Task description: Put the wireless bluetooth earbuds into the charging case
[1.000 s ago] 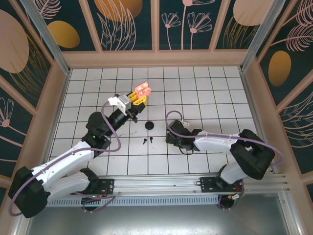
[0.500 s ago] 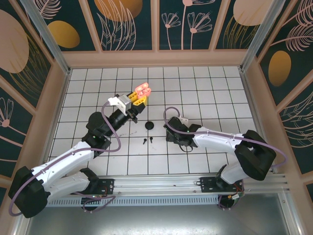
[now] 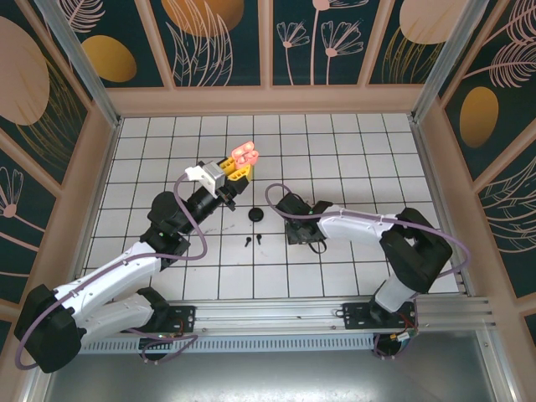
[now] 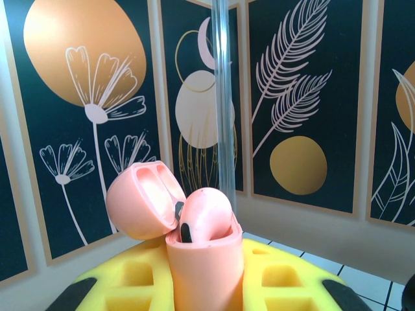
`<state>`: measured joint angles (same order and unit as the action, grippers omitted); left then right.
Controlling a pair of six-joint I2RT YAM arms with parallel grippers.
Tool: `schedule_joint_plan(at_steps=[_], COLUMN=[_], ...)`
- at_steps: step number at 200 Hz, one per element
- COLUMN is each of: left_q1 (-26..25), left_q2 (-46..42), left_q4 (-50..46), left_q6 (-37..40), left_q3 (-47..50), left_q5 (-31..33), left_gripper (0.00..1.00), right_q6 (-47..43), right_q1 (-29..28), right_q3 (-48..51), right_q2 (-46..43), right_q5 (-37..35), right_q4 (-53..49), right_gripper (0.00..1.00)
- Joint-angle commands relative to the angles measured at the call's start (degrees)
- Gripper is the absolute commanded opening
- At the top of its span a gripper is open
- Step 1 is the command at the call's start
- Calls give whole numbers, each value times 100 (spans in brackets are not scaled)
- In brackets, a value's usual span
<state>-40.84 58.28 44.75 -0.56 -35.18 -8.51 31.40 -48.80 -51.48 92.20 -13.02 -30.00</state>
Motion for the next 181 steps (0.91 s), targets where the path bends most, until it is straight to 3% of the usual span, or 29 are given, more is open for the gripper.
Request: schedule_joint_plan(at_steps=[1,181], left_q1=[-21,-24], left_q2=[-54,34], left_q4=[148,157], left_q6=[-65,-6], left_q3=[-9,-24], left_q5=[-67,-36], left_gripper=[0,0], right_q6=[-272,-556], right_q1=[131,206], right_q3=[-61,-185], right_q2=[18,516], right_q5=[157,386], right_q4=[-170,-45], right_gripper=[53,42])
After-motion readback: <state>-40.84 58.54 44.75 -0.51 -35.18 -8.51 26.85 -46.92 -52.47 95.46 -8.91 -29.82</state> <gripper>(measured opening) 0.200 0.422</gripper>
